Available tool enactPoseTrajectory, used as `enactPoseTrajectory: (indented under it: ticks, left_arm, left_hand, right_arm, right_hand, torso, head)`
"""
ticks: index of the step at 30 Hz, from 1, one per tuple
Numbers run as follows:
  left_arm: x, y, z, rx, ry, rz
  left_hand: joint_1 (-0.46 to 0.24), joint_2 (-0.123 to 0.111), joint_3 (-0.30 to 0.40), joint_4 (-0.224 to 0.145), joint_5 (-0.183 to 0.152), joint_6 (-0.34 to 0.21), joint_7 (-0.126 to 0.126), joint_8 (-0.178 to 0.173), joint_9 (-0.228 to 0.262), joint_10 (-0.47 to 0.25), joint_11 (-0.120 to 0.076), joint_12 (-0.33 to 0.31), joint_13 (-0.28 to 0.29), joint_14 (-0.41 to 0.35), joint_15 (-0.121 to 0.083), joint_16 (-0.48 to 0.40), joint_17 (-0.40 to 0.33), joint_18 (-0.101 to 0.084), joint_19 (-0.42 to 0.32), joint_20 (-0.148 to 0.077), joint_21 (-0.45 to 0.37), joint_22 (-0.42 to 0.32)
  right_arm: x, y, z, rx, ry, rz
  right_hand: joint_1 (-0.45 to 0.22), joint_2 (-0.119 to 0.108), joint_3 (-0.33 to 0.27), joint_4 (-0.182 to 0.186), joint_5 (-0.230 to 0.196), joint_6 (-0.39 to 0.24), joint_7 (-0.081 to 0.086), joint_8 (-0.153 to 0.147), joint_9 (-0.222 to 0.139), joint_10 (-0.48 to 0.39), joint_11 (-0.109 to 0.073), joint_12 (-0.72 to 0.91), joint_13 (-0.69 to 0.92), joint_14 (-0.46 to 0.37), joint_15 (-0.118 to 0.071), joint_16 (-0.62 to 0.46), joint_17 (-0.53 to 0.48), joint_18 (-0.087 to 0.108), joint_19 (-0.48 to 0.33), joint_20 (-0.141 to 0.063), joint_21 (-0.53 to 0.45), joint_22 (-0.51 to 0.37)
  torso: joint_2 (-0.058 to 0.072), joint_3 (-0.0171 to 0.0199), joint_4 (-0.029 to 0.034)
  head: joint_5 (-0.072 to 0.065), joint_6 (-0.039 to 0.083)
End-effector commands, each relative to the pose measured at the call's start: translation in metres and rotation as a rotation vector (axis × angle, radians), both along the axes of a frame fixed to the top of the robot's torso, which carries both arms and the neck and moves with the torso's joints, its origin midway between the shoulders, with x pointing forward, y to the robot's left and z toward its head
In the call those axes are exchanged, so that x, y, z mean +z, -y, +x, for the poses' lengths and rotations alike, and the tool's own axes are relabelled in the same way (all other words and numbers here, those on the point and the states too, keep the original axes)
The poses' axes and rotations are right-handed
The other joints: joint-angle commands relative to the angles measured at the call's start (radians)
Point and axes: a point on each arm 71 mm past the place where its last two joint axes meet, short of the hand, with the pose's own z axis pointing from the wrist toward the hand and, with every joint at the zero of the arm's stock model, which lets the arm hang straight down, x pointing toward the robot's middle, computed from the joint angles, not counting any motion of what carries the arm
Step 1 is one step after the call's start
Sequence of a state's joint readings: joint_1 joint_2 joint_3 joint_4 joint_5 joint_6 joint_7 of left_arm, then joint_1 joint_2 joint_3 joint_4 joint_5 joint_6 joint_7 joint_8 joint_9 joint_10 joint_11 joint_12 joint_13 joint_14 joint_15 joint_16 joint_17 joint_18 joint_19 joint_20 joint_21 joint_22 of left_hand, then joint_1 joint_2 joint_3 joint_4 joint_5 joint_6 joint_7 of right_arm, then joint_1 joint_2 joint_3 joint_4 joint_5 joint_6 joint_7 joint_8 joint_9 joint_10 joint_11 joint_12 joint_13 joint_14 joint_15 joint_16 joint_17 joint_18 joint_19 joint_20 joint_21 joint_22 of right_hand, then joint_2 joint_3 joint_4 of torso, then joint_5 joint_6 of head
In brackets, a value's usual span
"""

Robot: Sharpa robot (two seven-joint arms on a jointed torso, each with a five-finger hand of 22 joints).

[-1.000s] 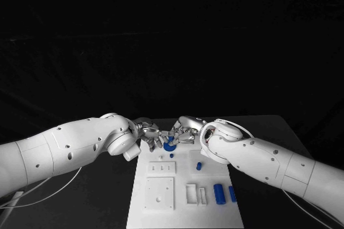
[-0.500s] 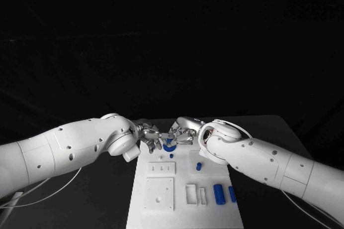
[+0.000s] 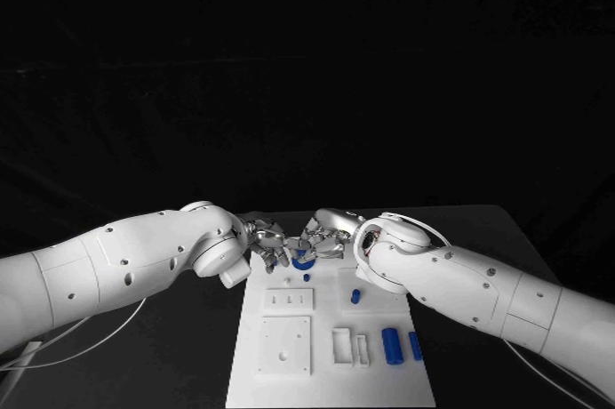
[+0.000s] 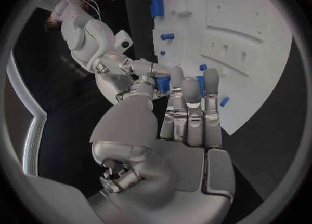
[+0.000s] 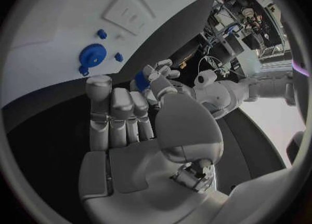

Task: Assemble the parts on the task board

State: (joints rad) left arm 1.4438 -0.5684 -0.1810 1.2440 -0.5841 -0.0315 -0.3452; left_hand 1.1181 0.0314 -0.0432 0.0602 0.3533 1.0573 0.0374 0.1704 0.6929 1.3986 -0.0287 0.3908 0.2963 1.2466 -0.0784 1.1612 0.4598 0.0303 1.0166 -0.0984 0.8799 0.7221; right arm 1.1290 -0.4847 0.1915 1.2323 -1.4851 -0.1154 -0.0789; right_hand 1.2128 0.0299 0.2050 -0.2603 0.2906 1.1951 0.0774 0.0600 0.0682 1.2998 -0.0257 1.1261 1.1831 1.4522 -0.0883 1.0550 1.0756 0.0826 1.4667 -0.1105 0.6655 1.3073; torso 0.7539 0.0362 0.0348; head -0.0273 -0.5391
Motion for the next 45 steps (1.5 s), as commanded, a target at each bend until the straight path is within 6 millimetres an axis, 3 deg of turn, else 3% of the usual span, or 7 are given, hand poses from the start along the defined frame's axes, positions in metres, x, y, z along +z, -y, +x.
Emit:
enactPoseTrajectory:
  ticks: [1, 8, 29, 45]
  left_arm:
    - [0.0001, 0.003, -0.001, -0.02, -0.006, 0.001]
    - [0.0001, 0.0017, -0.0007, -0.014, -0.005, -0.003]
    - [-0.0012, 0.0024, -0.0011, -0.026, -0.018, 0.001]
    - [-0.002, 0.0043, -0.001, -0.031, -0.023, -0.005]
  left_hand:
    - [0.017, 0.014, 0.004, -0.015, 0.025, 0.006, -0.003, -0.007, -0.002, -0.006, -0.003, -0.004, -0.002, -0.006, -0.004, 0.004, 0.001, 0.009, 0.004, -0.002, -0.004, 0.003]
    - [0.066, 0.044, 0.047, -0.058, 0.092, 0.003, -0.007, -0.008, -0.004, -0.006, -0.005, -0.01, -0.007, -0.006, -0.006, 0.005, 0.003, 0.008, 0.004, -0.004, -0.005, 0.007]
    - [0.071, 0.076, 0.15, -0.168, 0.145, -0.015, -0.003, 0.001, 0.017, 0.0, -0.003, -0.028, -0.023, -0.008, -0.005, 0.009, 0.008, 0.011, -0.001, -0.004, -0.005, 0.033]
    - [0.079, 0.101, 0.207, -0.217, 0.143, 0.01, -0.001, 0.006, 0.033, 0.016, -0.007, -0.024, -0.021, -0.002, -0.009, 0.026, 0.021, 0.015, -0.003, -0.007, 0.011, 0.058]
  right_arm:
    - [-0.0009, -0.0012, -0.0007, 0.009, -0.007, -0.016]
    - [-0.0013, -0.0012, -0.0007, 0.011, -0.01, -0.019]
    - [-0.0022, -0.0025, -0.0003, 0.014, -0.013, -0.021]
    - [-0.0032, -0.0039, 0.0002, 0.015, -0.016, -0.017]
  right_hand:
    - [0.002, 0.006, 0.002, 0.002, 0.006, 0.034, -0.021, 0.003, 0.001, -0.004, -0.002, -0.003, 0.0, 0.0, -0.008, -0.003, 0.0, -0.008, 0.049, -0.005, 0.005, 0.08]
    - [0.002, 0.006, 0.002, 0.002, 0.006, 0.034, -0.021, 0.003, 0.001, -0.004, -0.002, -0.003, 0.0, 0.0, -0.008, -0.003, 0.0, -0.008, 0.049, -0.005, 0.005, 0.08]
    - [0.003, 0.007, 0.001, 0.005, 0.005, 0.034, -0.021, 0.003, 0.001, -0.007, -0.002, -0.006, -0.003, 0.0, -0.008, -0.005, -0.002, -0.008, 0.049, -0.006, 0.002, 0.079]
    - [-0.004, 0.003, -0.005, 0.011, 0.007, 0.028, -0.021, 0.003, 0.0, -0.011, -0.002, -0.01, -0.006, -0.001, -0.007, -0.009, -0.004, -0.007, 0.048, -0.005, -0.002, 0.078]
  torso:
    - [0.0, -0.0002, -0.0006]
    - [0.0, 0.0002, 0.0001]
    - [0.001, 0.0014, 0.0005]
    - [0.0, 0.0009, -0.0002]
  head:
    - [0.0, -0.001]
    - [0.0, -0.001]
    - [0.0, -0.004]
    - [-0.001, -0.01]
